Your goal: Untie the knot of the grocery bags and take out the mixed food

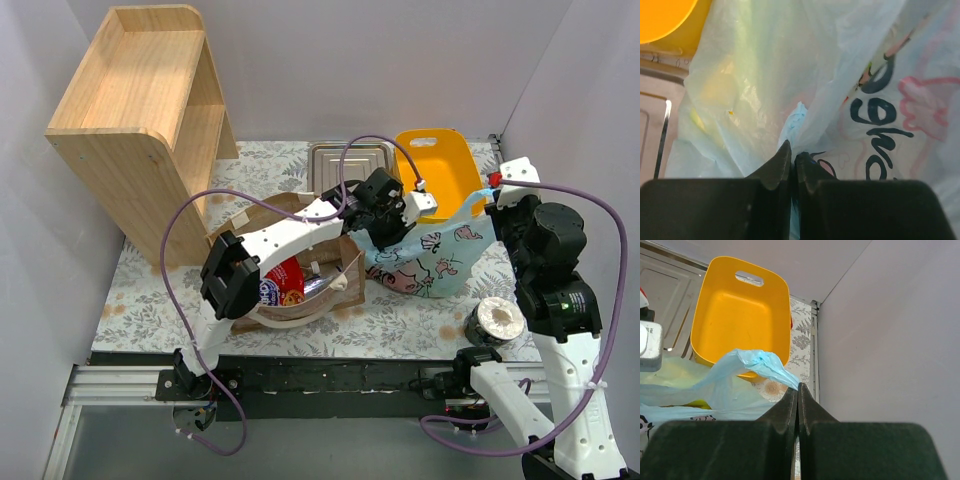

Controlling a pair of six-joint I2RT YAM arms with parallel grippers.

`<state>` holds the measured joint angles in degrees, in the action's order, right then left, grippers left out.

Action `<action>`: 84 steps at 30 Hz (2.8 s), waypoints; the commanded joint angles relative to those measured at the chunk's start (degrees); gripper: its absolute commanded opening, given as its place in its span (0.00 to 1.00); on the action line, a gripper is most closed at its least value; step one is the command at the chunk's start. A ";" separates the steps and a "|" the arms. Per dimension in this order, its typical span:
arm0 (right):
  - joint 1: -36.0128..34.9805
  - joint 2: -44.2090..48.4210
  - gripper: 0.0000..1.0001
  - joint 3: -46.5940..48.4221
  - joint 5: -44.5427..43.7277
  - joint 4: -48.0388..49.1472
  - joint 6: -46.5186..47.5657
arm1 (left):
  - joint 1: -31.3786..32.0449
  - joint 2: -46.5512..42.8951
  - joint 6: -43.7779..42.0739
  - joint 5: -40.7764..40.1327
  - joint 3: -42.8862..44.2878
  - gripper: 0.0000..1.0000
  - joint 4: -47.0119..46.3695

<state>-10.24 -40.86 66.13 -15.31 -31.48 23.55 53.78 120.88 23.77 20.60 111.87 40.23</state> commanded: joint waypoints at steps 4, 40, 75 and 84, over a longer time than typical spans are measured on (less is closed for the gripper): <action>0.13 0.96 0.01 -1.07 -4.45 4.06 4.22 | -0.34 -10.39 1.36 -5.74 1.86 0.00 -5.05; 0.22 -4.06 0.13 10.26 47.83 -17.73 7.82 | -1.31 -14.18 11.74 -19.90 0.36 0.00 -11.40; -32.81 -3.95 0.01 -29.29 38.86 -10.52 24.34 | -5.09 -13.56 8.67 2.08 8.54 0.00 -7.27; -41.26 -3.35 0.01 -29.75 32.65 -19.92 32.87 | -6.49 -16.90 4.98 0.49 5.02 0.00 -11.49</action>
<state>-49.32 -44.93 34.65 19.84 -43.31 52.60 49.50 108.55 31.83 23.00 116.81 34.85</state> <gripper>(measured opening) 0.021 0.014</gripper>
